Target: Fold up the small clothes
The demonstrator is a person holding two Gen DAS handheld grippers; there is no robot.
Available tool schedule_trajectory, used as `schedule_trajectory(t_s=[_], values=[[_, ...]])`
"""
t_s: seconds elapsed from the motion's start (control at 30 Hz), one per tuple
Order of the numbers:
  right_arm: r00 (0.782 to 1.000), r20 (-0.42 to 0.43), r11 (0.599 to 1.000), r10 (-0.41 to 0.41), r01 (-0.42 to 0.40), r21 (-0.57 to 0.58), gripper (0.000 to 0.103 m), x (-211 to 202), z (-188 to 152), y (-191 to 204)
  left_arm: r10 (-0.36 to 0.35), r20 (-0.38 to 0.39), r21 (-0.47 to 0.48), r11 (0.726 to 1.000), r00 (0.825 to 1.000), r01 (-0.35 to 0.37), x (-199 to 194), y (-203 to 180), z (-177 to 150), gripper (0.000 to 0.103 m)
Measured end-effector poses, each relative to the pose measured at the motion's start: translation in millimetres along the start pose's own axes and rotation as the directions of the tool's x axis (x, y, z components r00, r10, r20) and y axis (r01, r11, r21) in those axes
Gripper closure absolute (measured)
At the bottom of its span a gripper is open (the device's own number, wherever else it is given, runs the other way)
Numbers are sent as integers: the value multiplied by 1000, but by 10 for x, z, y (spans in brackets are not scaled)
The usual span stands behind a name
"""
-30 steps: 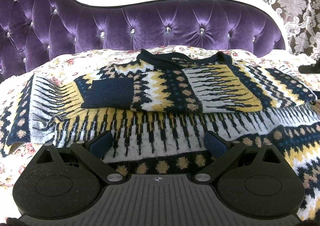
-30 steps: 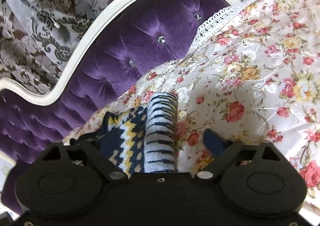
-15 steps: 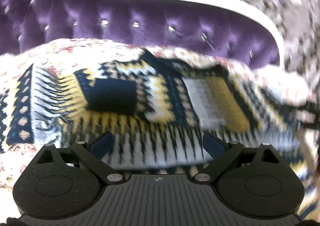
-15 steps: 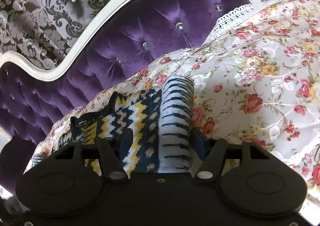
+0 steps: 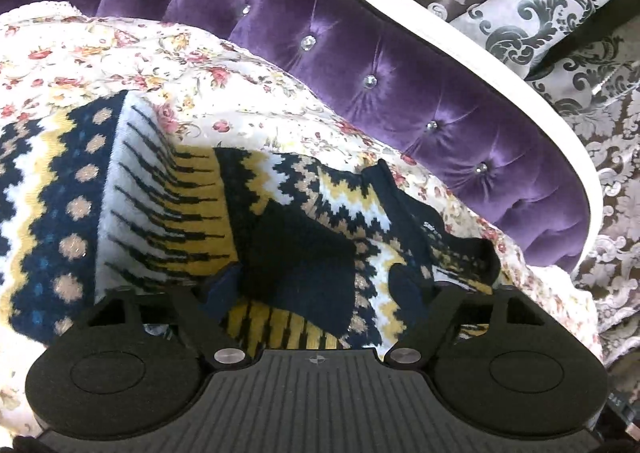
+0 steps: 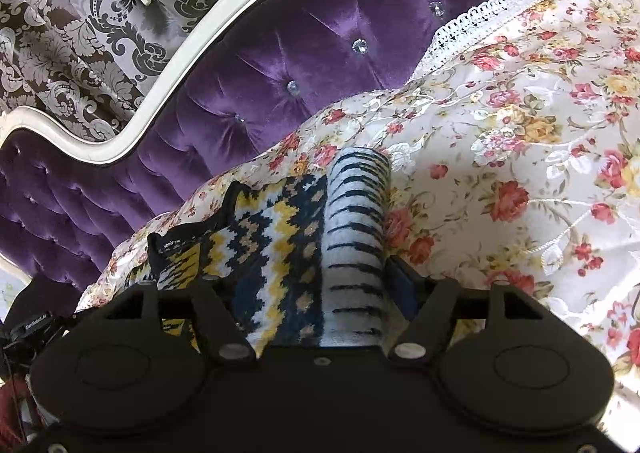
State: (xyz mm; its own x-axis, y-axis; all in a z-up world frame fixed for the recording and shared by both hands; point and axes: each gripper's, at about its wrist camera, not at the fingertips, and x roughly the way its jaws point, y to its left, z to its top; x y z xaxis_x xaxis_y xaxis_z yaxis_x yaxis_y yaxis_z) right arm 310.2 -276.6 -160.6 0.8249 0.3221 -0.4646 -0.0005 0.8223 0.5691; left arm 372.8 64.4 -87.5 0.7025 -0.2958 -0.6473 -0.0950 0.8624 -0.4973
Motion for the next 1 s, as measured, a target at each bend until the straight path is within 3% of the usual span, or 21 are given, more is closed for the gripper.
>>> schedule_trajectory(t_s=[0.13, 0.3, 0.4, 0.47, 0.7, 0.83, 1.0], values=[[1000, -3, 1000, -2, 2, -4, 30, 2, 0, 12, -4, 7, 2, 1000, 1000, 4, 9, 6, 18, 58], [1000, -6, 1000, -1, 1, -6, 29, 3, 3, 13, -45, 7, -101, 994, 999, 46, 26, 118, 29, 87], [1000, -7, 1000, 1, -1, -7, 29, 4, 5, 13, -46, 5, -73, 996, 999, 46, 39, 84, 24, 87], [1000, -7, 1000, 1, -1, -6, 29, 3, 5, 13, -39, 7, -13, 999, 999, 39, 19, 13, 7, 96], [1000, -20, 1000, -11, 11, -15, 29, -14, 18, 26, 7, 29, 43, 999, 1000, -9, -291, -24, -10, 96], [997, -17, 995, -79, 78, -67, 20, -57, 37, 90, 29, 9, 59, 998, 1000, -29, -444, 69, 44, 96], [986, -13, 975, -167, 163, -148, 20, -48, 3, 153, 117, -4, 127, 985, 993, -116, -369, 146, 33, 96]])
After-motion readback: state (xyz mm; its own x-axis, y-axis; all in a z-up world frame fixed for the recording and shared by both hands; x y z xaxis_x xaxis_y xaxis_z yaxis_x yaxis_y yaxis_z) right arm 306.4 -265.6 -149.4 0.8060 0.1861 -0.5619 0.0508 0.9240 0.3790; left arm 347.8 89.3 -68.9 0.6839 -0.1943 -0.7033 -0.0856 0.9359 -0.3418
